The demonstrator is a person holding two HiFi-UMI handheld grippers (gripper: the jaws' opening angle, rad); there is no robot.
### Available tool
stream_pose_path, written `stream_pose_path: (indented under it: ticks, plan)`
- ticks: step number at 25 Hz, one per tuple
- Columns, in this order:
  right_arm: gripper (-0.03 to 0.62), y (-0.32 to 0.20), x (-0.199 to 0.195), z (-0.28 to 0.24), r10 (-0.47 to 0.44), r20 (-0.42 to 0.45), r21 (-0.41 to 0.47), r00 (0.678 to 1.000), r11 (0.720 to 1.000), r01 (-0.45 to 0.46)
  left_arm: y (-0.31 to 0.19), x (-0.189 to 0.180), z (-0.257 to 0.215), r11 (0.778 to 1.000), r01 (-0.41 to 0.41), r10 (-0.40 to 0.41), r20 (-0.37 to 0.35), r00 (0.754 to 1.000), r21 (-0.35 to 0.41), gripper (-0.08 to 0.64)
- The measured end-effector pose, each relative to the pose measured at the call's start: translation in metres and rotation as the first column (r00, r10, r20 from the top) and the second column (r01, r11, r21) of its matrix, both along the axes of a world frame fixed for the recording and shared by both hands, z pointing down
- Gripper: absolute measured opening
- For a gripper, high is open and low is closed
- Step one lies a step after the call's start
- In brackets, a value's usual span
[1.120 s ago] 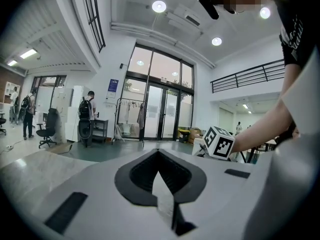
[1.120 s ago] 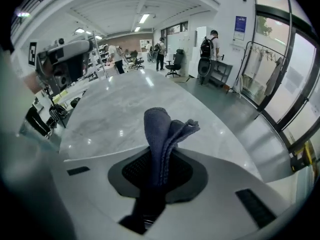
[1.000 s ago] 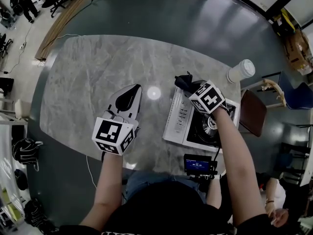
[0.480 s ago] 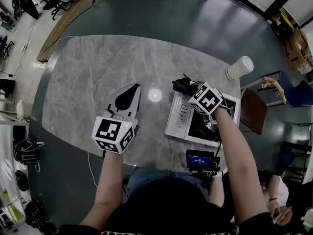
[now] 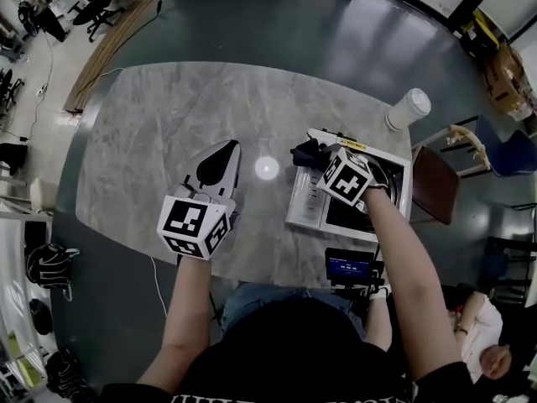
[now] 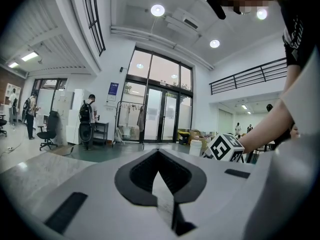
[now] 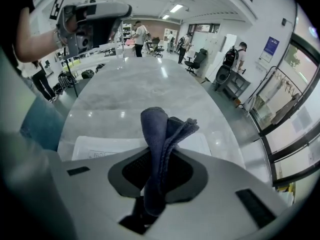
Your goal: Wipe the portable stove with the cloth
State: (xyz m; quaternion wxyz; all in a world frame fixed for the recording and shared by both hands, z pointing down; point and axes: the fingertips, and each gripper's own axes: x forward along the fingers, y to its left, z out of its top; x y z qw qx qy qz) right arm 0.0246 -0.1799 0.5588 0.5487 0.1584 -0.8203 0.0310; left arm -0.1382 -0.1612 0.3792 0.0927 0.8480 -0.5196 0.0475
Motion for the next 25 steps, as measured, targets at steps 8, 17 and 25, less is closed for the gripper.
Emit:
stream_pose_path:
  ticks: [8,17,25]
  plan:
    - [0.074,0.041,-0.009,-0.001,-0.093,-0.033,-0.091,0.995,0.992,0.090,0.008,0.007,-0.005,1.000,-0.017,0.017,-0.001,1.000,0.013,-0.003]
    - [0.074,0.091,-0.023,-0.002,-0.185,-0.035,-0.180,0.982,0.968,0.176,0.014,0.018,-0.003,0.999,-0.039,0.039,0.003,0.999,0.012,-0.003]
    - [0.074,0.128,-0.031,-0.003,-0.221,-0.011,-0.240,0.975,0.947,0.212,0.016,0.026,-0.005,0.999,-0.050,0.050,-0.002,0.999,0.016,-0.003]
